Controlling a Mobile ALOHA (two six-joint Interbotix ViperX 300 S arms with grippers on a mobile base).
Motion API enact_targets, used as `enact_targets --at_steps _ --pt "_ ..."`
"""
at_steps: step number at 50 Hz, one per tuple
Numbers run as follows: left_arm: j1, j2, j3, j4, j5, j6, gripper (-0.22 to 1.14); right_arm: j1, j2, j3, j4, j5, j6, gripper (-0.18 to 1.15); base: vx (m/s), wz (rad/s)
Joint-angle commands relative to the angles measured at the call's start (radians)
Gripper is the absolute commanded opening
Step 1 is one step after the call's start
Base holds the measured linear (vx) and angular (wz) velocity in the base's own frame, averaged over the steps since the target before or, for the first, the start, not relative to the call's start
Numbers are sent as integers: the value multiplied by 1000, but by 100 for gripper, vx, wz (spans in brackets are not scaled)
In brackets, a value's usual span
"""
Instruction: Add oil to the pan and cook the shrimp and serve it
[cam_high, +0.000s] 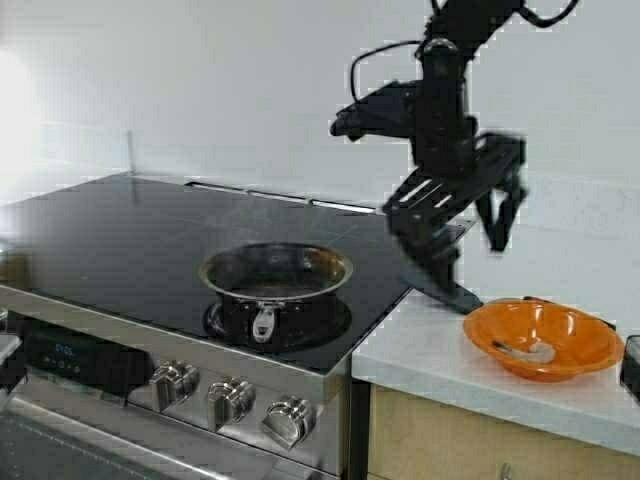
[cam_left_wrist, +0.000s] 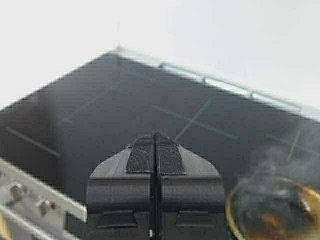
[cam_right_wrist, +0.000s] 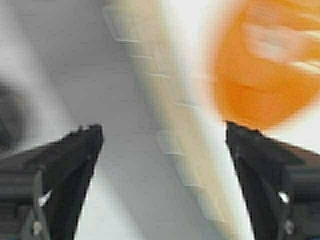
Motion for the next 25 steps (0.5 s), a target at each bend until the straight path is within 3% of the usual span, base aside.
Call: enact_targets --at_steps 1,25 --pt "2 2 -18 2 -5 -3 3 86 -11 8 -245 106 201 103 0 0" --pt "2 2 -17 2 -5 -23 3 172 264 25 -436 132 528 103 0 0"
